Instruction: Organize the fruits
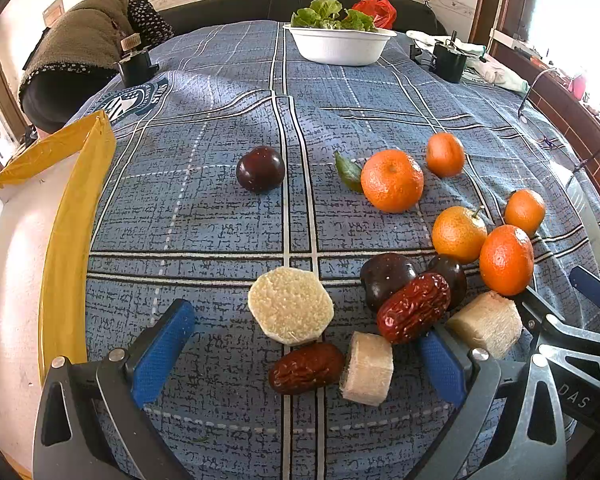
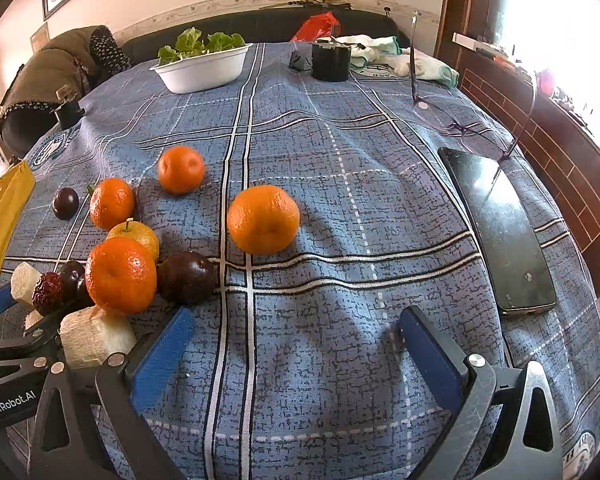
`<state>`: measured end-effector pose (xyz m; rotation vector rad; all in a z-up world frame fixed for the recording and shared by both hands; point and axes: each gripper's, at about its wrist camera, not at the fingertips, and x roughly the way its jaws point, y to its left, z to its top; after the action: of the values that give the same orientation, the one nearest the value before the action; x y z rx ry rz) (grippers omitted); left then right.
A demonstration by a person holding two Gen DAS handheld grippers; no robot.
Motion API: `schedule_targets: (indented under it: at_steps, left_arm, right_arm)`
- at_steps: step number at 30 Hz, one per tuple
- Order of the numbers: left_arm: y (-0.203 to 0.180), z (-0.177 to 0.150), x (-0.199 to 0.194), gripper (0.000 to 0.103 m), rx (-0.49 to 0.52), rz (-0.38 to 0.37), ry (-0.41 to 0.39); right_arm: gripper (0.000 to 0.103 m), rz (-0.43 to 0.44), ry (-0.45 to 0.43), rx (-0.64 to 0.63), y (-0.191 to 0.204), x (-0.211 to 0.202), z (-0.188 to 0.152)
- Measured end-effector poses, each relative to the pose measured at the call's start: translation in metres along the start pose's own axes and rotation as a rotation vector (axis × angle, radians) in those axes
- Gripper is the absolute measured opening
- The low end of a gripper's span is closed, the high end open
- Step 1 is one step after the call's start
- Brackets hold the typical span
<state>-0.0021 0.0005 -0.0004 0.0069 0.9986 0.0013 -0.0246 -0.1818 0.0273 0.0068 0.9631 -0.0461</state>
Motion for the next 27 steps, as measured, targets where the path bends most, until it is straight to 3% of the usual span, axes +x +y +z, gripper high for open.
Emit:
schedule_targets:
  at_steps: [11,15,17,19,25,27]
  left_arm:
    - [-0.001,-0.001,-0.001,0.103,0.019,-0.012,0.003]
    - [0.000,-0.005,-0.005,0.103,0.086,-0.051,0.062]
    - [-0.003,-0.009,-0.012,0.103,0.121,-0.073,0.096]
    - [-0.003,-0.015,-0.028,0.103,0.133,-0.073,0.074]
    - [0.009,-0.028,-0.077,0.102,0.122,-0.137,-0.001]
    - [0.022,-0.032,-0.092,0.096,0.081,-0.149,-0.007]
  right_arm:
    - [0.103,-0.009,0.000,0.002,0.001,0.000,0.000]
    - [0.103,0.013,0.016,-0.011,0.000,0.001,0.002]
    - [0.103,0.042,0.049,-0.048,-0.001,0.001,0.006]
    - [0.102,0.102,0.105,-0.074,-0.007,-0.003,0.008]
    - [0.092,0.309,0.041,0.060,-0.048,-0.050,0.001]
    - [0.089,0.377,0.045,0.071,-0.051,-0.058,0.000]
